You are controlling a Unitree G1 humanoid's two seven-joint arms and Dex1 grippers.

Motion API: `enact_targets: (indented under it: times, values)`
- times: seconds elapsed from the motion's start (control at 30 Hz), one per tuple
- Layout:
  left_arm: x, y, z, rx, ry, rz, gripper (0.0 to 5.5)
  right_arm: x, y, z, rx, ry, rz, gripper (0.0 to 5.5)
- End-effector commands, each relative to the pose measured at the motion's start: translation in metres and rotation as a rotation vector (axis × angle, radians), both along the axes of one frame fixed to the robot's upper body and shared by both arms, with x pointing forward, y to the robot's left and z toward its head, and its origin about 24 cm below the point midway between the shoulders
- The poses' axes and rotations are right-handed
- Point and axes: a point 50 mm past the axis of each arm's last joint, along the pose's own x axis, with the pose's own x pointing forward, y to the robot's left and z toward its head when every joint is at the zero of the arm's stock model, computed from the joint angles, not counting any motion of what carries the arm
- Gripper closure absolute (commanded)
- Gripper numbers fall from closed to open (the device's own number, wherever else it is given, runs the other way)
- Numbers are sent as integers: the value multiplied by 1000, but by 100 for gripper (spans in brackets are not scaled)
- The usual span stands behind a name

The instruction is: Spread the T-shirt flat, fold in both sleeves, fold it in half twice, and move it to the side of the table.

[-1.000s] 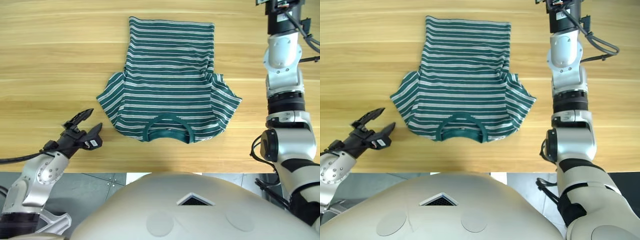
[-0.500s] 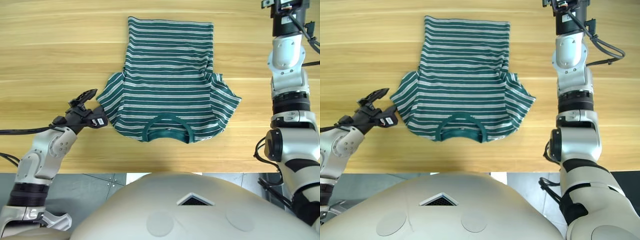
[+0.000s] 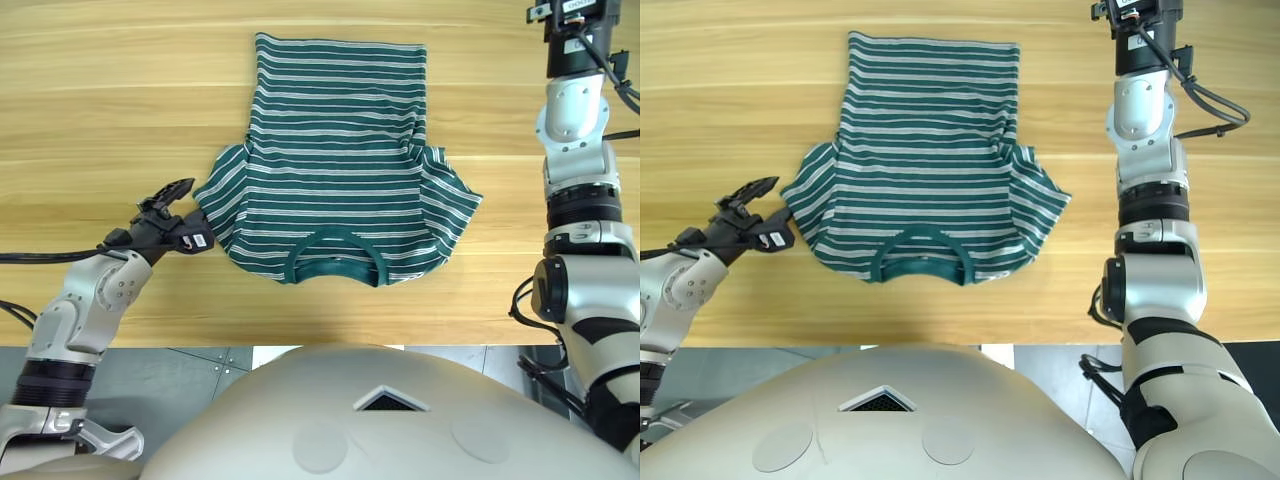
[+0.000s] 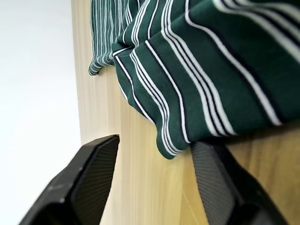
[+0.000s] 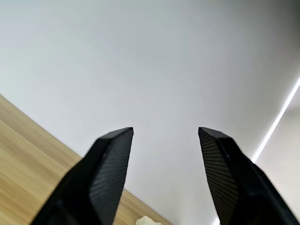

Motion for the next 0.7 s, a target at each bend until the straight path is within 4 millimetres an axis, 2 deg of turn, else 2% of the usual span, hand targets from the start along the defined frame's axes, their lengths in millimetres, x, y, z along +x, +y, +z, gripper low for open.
enact_targets:
  times: [0.03, 0.3, 0.47, 0.57, 0.7]
  values:
    - [-10, 7, -29, 41, 130, 23, 332, -1, -7, 4, -3, -16, -25, 293]
    - [-7, 2, -37, 42, 159, -41, 469, -2, -10, 2, 2, -11, -34, 293]
    - [-14, -2, -45, 39, 197, -81, 525, -4, -14, 3, 7, -13, -45, 293]
    - [-17, -2, -48, 24, 201, -81, 548, -5, -15, 3, 12, -16, -52, 293]
    - [-12, -1, -45, -25, 130, -34, 548, -7, -18, 0, 21, -11, -63, 293]
